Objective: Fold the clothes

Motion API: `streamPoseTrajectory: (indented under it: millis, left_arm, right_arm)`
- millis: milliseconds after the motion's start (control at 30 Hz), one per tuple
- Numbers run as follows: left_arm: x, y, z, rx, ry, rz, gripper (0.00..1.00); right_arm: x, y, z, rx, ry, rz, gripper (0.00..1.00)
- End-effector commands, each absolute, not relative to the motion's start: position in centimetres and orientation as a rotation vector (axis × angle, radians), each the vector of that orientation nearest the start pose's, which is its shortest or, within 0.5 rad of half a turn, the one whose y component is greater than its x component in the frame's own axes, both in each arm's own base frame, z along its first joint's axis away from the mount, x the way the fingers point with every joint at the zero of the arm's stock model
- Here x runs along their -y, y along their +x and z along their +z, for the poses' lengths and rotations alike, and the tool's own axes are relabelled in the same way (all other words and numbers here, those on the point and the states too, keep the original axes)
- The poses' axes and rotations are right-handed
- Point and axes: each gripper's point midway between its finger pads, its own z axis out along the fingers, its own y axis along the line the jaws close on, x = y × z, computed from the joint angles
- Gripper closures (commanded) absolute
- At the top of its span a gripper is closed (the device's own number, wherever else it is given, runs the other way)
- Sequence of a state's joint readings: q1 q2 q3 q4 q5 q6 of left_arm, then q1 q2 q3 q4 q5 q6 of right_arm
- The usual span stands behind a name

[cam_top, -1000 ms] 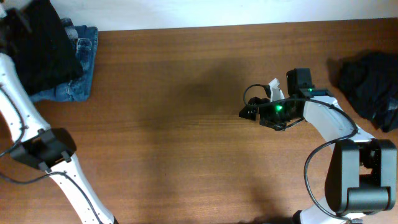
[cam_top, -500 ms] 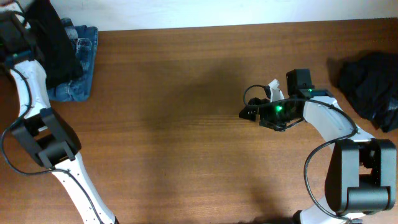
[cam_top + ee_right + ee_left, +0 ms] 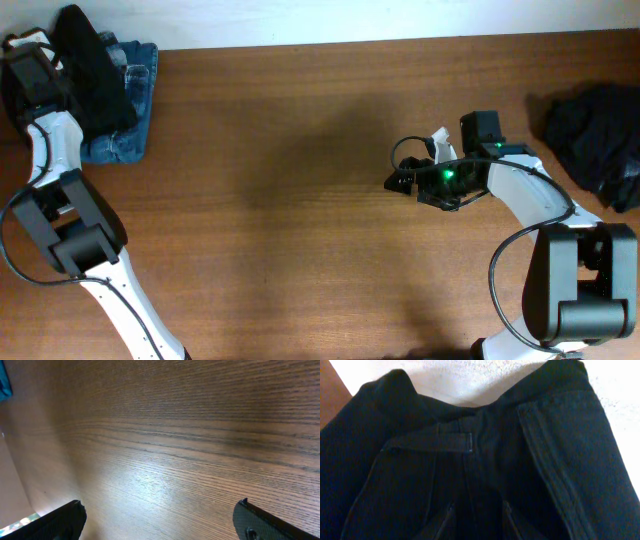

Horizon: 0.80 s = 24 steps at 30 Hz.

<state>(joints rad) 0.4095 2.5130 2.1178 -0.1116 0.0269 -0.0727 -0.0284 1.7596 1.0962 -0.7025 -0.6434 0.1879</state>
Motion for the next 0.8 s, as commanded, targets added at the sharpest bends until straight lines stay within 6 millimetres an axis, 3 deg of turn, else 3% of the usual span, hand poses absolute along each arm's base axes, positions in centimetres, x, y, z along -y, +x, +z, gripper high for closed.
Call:
streamPoseTrajectory:
  millis: [0, 167, 300, 433, 500, 600, 667, 767]
  left_arm:
    - [-24.6, 62.1, 1.9, -2.247, -0.492, 0.091, 0.7]
    - [-24.1, 61.1, -0.3, -2.316, -0.51, 0.077, 0.7]
    - [-24.1, 61.5, 1.0, -2.296, -0.48, 0.09, 0.7]
    - [-24.5, 62.9, 8.1, -2.165, -0.443, 0.115, 0.7]
    - [-24.5, 63.3, 13.7, -2.061, -0.414, 0.132, 0.7]
    - [-23.5, 63.1, 20.7, -1.959, -0.376, 0.142, 0.71]
    - [-23.1, 63.1, 21.5, -1.948, -0.368, 0.141, 0.71]
    - [-23.1, 63.2, 18.4, -2.011, -0.381, 0.131, 0.71]
  right_arm:
    - [-9.3, 34.4, 5.8, -2.843, 0.217, 0.955, 0.01]
    - [-9.2, 34.5, 5.8, -2.839, 0.215, 0.948, 0.01]
    - [-9.3, 34.3, 5.7, -2.846, 0.219, 0.95, 0.01]
    - [-9.2, 34.3, 5.7, -2.849, 0.22, 0.95, 0.01]
    - [-9.2, 34.3, 5.7, -2.849, 0.22, 0.95, 0.01]
    - [-9.1, 34.4, 5.6, -2.848, 0.219, 0.938, 0.01]
    - [-9.0, 34.5, 5.6, -2.848, 0.219, 0.923, 0.01]
    - [-9.0, 34.4, 5.6, -2.852, 0.222, 0.924, 0.01]
